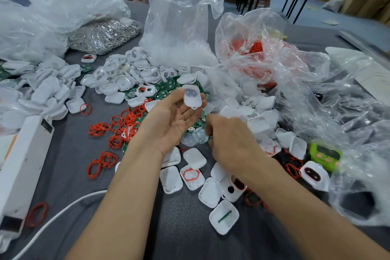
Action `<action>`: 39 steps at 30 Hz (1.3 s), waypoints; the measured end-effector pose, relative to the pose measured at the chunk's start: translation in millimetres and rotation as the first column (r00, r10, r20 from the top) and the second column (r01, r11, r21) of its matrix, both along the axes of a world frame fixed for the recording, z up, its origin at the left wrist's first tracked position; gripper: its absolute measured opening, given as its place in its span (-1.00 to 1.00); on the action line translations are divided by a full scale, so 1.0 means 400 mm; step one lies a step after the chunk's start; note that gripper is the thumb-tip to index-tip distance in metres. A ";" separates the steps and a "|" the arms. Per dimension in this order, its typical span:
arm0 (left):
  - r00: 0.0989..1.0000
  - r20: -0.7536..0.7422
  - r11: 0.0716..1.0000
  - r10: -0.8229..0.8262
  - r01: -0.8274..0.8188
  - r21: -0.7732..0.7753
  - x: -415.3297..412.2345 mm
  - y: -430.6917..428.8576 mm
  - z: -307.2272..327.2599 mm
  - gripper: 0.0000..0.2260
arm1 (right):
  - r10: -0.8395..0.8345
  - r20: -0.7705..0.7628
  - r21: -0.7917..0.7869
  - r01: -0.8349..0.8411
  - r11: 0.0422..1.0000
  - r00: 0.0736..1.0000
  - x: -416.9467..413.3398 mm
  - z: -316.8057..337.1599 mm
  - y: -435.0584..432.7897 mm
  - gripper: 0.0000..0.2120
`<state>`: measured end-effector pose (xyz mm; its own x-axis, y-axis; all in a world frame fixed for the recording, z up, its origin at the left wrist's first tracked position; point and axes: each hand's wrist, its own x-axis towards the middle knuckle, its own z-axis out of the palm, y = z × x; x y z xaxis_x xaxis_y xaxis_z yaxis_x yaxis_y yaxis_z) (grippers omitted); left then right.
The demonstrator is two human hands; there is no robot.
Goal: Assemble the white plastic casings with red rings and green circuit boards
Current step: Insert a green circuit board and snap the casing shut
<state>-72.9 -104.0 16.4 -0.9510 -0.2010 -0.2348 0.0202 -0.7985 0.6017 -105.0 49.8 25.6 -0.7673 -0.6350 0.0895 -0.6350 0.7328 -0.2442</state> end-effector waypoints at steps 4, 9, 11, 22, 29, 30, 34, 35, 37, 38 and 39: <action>1.000 0.021 1.000 -0.002 0.001 0.009 -0.001 0.010 0.003 -0.74 | 0.126 -0.088 0.064 -0.121 0.991 0.988 0.035 -0.012 0.006 -0.59; 1.000 0.024 1.000 0.001 -0.001 -0.012 -0.002 0.012 0.004 -0.75 | 0.145 -0.094 0.036 -0.142 0.989 0.985 0.040 -0.008 0.010 -0.58; 1.000 0.021 1.000 -0.004 0.005 -0.017 0.000 0.013 0.004 -0.73 | 0.153 -0.082 0.031 -0.150 0.988 0.985 0.043 -0.003 0.014 -0.55; 1.000 0.016 1.000 -0.002 0.002 -0.003 0.005 0.013 0.009 -0.69 | 0.097 0.020 -0.041 -0.096 0.994 0.995 0.019 -0.015 0.025 -0.73; 0.998 0.053 1.000 -0.017 0.016 0.009 -0.002 0.020 0.007 -0.75 | 0.157 0.651 -0.615 0.395 0.682 0.743 -0.088 0.030 0.076 -0.68; 0.998 0.058 1.000 -0.027 0.026 0.005 -0.005 0.024 0.008 -0.74 | 0.181 0.657 -0.624 0.394 0.675 0.732 -0.096 0.029 0.077 -0.64; 0.995 0.072 0.997 -0.068 0.069 -0.019 -0.015 0.034 0.005 -0.73 | 0.257 0.674 -0.663 0.413 0.625 0.692 -0.118 0.020 0.076 -0.62; 0.994 0.078 0.996 -0.075 0.078 -0.035 -0.018 0.036 0.005 -0.74 | 0.264 0.674 -0.678 0.435 0.593 0.690 -0.121 0.018 0.075 -0.64; 0.993 0.086 0.994 -0.082 0.088 -0.063 -0.022 0.038 0.004 -0.71 | 0.266 0.681 -0.701 0.502 0.507 0.683 -0.124 0.011 0.074 -0.70; 0.992 0.089 0.993 -0.085 0.092 -0.076 -0.024 0.039 0.003 -0.67 | 0.271 0.692 -0.702 0.537 0.468 0.669 -0.124 0.007 0.074 -0.73; 0.992 0.090 0.991 -0.090 0.098 -0.091 -0.025 0.040 0.003 -0.64 | 0.280 0.707 -0.696 0.567 0.441 0.650 -0.123 0.004 0.073 -0.75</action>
